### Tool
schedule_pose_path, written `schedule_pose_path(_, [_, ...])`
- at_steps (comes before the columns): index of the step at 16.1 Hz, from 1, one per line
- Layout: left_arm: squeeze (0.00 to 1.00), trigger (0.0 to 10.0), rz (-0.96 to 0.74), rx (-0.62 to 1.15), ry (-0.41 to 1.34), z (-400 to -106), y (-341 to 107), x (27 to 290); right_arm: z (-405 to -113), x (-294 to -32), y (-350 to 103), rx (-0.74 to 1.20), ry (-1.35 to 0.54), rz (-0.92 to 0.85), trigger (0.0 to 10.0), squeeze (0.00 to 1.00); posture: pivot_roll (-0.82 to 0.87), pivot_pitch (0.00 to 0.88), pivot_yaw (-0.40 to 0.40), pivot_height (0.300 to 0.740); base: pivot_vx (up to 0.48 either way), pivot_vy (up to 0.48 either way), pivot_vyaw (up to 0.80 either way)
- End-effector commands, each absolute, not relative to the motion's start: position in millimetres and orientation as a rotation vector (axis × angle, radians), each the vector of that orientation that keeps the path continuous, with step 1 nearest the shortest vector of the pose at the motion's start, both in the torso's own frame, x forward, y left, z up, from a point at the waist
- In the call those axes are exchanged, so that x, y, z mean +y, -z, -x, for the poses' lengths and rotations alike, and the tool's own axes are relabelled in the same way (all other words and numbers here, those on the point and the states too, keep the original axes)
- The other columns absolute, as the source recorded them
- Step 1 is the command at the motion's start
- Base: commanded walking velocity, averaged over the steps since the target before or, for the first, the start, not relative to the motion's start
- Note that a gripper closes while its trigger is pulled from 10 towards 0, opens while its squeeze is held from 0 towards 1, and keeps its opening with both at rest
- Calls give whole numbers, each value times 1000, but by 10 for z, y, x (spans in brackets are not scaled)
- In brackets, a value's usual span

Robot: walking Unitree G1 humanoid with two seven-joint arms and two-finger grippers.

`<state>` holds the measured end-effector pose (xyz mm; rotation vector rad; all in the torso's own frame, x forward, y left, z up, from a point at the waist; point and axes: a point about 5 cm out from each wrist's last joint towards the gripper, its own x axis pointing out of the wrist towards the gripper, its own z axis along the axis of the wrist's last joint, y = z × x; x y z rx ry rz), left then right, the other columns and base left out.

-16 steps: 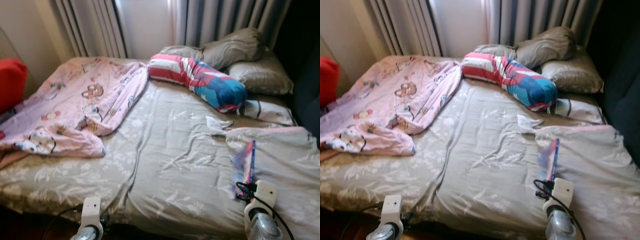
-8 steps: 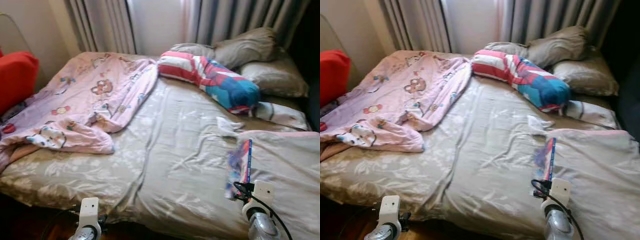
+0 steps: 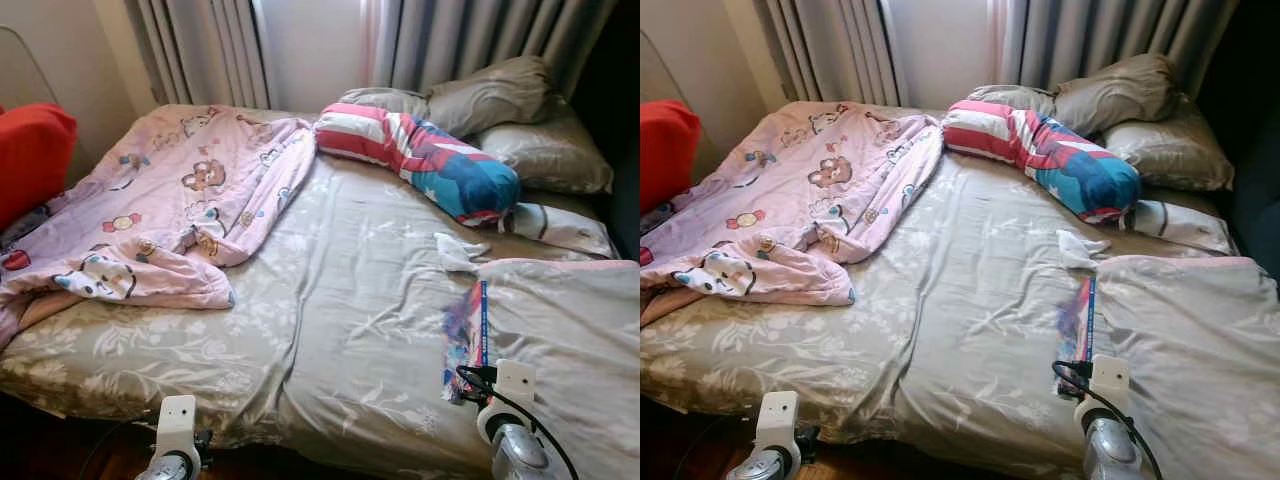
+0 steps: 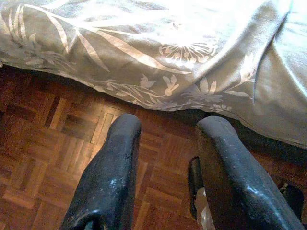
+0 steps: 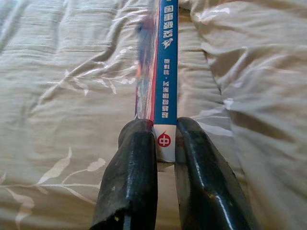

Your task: Clean up the room

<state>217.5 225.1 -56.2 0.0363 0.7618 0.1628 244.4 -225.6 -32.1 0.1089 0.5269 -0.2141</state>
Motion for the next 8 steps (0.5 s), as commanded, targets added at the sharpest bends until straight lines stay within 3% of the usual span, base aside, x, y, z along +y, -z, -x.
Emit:
schedule_pose_path(1, [0,10000,-34,784,-164,-2132,590,2261,-2457,-2292,297,514,224,-104,10000,0,77,23,-1,740,0,0,0])
schedule_pose_path(8, [0,10000,-30,790,-167,-2108,601,2273,-2435,-2265,329,544,199,-83,10000,0,79,22,0,740,0,0,0])
